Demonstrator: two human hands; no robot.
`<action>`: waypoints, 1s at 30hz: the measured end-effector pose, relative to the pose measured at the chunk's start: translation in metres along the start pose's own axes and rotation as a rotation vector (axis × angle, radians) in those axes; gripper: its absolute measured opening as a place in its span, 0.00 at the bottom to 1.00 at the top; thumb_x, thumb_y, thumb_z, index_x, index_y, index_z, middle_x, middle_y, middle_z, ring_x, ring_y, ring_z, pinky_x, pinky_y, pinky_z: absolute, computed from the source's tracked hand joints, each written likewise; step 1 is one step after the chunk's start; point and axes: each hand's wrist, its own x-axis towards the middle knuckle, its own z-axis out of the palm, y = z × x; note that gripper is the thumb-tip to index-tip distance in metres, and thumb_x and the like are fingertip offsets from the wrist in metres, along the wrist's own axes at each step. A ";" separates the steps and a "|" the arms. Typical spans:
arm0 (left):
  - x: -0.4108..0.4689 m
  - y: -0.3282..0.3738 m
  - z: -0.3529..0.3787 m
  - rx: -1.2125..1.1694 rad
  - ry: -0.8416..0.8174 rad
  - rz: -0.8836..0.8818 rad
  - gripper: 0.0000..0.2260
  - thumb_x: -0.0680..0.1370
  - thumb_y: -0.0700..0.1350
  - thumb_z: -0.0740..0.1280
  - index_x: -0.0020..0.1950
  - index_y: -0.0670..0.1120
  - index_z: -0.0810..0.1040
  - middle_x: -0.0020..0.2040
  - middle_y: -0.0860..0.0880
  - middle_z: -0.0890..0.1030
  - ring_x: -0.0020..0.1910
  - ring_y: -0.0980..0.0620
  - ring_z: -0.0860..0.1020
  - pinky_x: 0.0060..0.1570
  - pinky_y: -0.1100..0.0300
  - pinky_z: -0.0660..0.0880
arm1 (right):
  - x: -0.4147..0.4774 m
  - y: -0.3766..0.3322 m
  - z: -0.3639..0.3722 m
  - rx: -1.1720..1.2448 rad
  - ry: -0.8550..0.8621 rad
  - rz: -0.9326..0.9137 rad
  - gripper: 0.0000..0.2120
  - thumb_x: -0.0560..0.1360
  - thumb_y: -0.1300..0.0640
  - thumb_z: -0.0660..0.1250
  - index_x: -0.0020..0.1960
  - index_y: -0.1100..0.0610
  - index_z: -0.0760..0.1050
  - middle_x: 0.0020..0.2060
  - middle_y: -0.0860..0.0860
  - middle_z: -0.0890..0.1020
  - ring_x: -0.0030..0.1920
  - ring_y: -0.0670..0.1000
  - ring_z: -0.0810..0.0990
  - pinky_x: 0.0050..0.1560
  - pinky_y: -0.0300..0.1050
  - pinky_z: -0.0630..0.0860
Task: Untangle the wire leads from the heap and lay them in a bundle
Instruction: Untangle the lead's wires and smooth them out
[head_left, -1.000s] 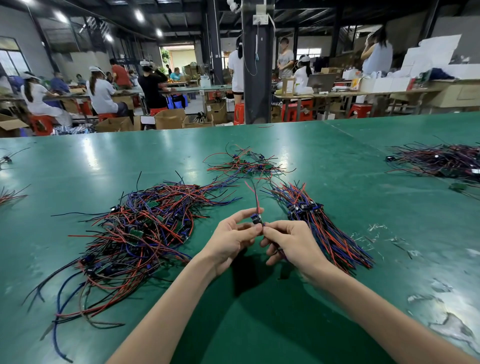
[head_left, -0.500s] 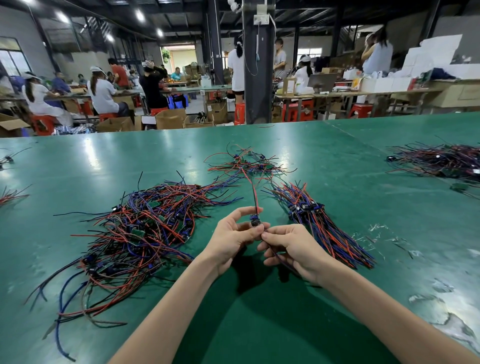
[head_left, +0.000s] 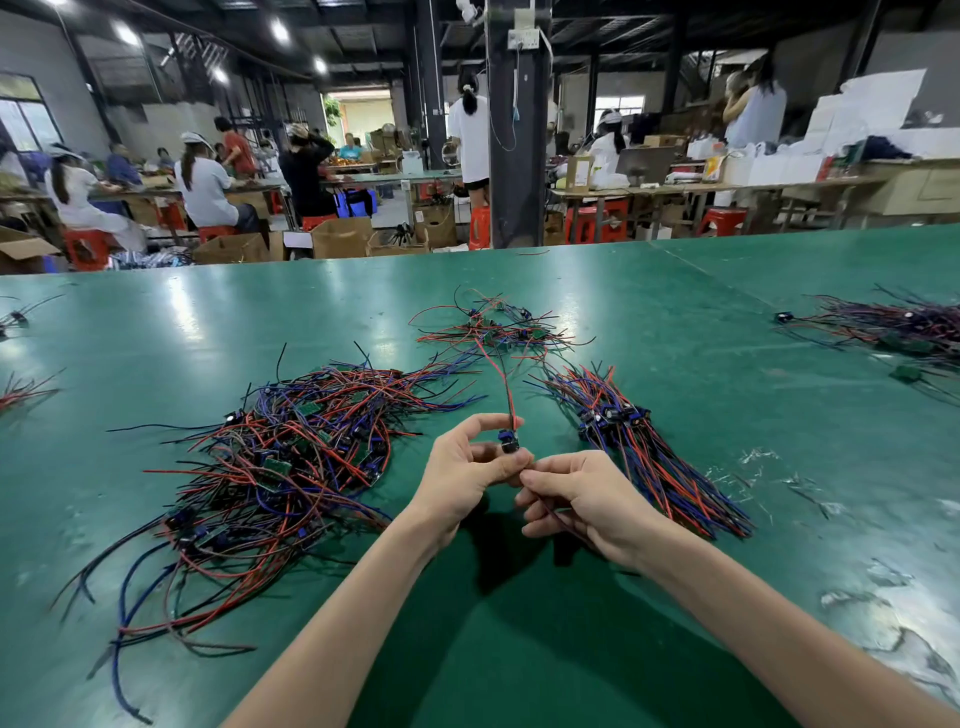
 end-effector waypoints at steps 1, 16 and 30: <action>0.000 0.000 0.001 0.019 0.006 0.011 0.14 0.72 0.32 0.71 0.52 0.46 0.77 0.37 0.40 0.79 0.30 0.53 0.79 0.43 0.61 0.76 | 0.000 0.000 0.000 -0.009 0.005 0.004 0.09 0.77 0.69 0.62 0.39 0.67 0.76 0.26 0.56 0.78 0.22 0.48 0.76 0.25 0.42 0.78; 0.016 0.003 -0.016 -0.051 0.355 0.072 0.12 0.73 0.30 0.70 0.47 0.46 0.75 0.33 0.46 0.74 0.37 0.46 0.77 0.39 0.61 0.80 | -0.009 0.010 0.013 -0.331 -0.046 -0.036 0.11 0.79 0.62 0.62 0.39 0.64 0.75 0.26 0.55 0.80 0.23 0.52 0.78 0.25 0.45 0.78; 0.013 0.012 -0.010 -0.159 0.286 0.066 0.11 0.73 0.30 0.69 0.48 0.44 0.75 0.35 0.45 0.76 0.36 0.49 0.80 0.43 0.57 0.82 | -0.007 0.010 0.014 -0.306 0.024 0.005 0.11 0.81 0.63 0.52 0.48 0.66 0.71 0.26 0.59 0.81 0.25 0.59 0.80 0.25 0.46 0.79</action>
